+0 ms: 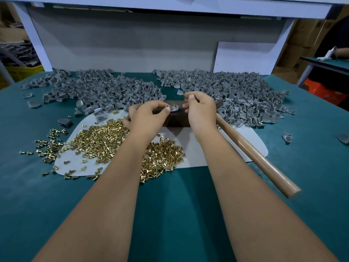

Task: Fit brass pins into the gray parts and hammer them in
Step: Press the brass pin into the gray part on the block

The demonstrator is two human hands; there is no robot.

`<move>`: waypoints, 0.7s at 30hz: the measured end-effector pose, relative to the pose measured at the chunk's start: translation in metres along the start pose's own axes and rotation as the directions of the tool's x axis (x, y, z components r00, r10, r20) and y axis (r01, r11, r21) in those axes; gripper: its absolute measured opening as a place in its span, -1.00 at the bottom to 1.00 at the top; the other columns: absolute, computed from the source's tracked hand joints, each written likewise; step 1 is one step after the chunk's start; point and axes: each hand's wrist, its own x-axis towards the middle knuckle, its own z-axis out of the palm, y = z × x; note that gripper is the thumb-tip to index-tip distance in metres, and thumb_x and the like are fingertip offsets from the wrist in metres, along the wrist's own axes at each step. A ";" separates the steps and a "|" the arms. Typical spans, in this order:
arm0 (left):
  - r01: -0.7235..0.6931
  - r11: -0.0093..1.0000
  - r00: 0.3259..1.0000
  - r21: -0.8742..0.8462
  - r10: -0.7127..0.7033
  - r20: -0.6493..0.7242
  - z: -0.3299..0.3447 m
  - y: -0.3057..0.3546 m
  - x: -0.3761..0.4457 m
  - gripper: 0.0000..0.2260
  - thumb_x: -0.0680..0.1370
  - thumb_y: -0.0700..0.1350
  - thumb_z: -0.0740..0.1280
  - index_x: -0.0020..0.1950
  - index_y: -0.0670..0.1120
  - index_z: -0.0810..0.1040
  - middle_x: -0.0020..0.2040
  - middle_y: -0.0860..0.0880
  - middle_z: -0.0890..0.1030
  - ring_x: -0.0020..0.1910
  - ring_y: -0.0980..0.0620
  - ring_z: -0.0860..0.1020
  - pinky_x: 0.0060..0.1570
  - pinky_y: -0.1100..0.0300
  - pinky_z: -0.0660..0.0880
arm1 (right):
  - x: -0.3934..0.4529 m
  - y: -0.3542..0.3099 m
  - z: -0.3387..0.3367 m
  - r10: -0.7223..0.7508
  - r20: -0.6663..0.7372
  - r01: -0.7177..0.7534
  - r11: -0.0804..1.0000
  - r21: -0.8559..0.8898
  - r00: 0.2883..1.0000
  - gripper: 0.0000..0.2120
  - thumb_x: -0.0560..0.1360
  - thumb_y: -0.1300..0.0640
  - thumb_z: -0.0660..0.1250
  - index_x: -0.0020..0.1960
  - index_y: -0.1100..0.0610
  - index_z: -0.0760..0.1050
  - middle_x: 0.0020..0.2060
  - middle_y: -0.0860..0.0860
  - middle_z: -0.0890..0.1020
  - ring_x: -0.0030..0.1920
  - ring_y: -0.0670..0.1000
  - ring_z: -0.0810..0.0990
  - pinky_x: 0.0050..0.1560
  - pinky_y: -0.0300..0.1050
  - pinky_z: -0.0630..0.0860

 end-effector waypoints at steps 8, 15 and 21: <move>-0.031 0.999 1.000 0.010 0.031 -0.004 -0.001 0.000 0.001 -0.90 0.56 0.09 0.36 -0.16 0.26 0.56 -0.13 0.36 0.29 0.37 -0.04 0.21 0.38 -0.05 0.09 | -0.002 -0.003 0.002 -0.122 0.138 0.151 0.964 -0.221 0.983 -0.91 0.49 0.14 0.37 -0.10 0.10 0.65 -0.12 -0.02 0.63 -0.09 -0.08 0.56 0.00 -0.16 0.49; -0.042 0.998 0.999 -0.039 0.043 0.023 -0.001 -0.001 0.003 -0.87 0.56 0.07 0.37 -0.18 0.25 0.56 -0.09 0.32 0.45 0.40 -0.02 0.25 0.41 -0.16 0.19 | -0.001 -0.005 0.008 -0.171 0.123 0.205 0.908 -0.366 0.978 -0.91 0.50 0.17 0.38 -0.18 0.11 0.62 -0.12 -0.04 0.56 -0.07 0.00 0.54 -0.01 -0.09 0.47; -0.024 0.999 1.000 -0.025 0.025 0.019 0.001 -0.001 0.004 -0.89 0.57 0.07 0.36 -0.16 0.25 0.56 0.00 0.23 0.52 0.41 -0.01 0.21 0.41 -0.14 0.16 | 0.000 -0.009 0.012 -0.206 0.124 0.240 0.828 -0.506 0.971 -0.88 0.52 0.15 0.34 -0.18 0.08 0.60 -0.08 0.00 0.59 -0.11 0.01 0.51 -0.11 -0.17 0.38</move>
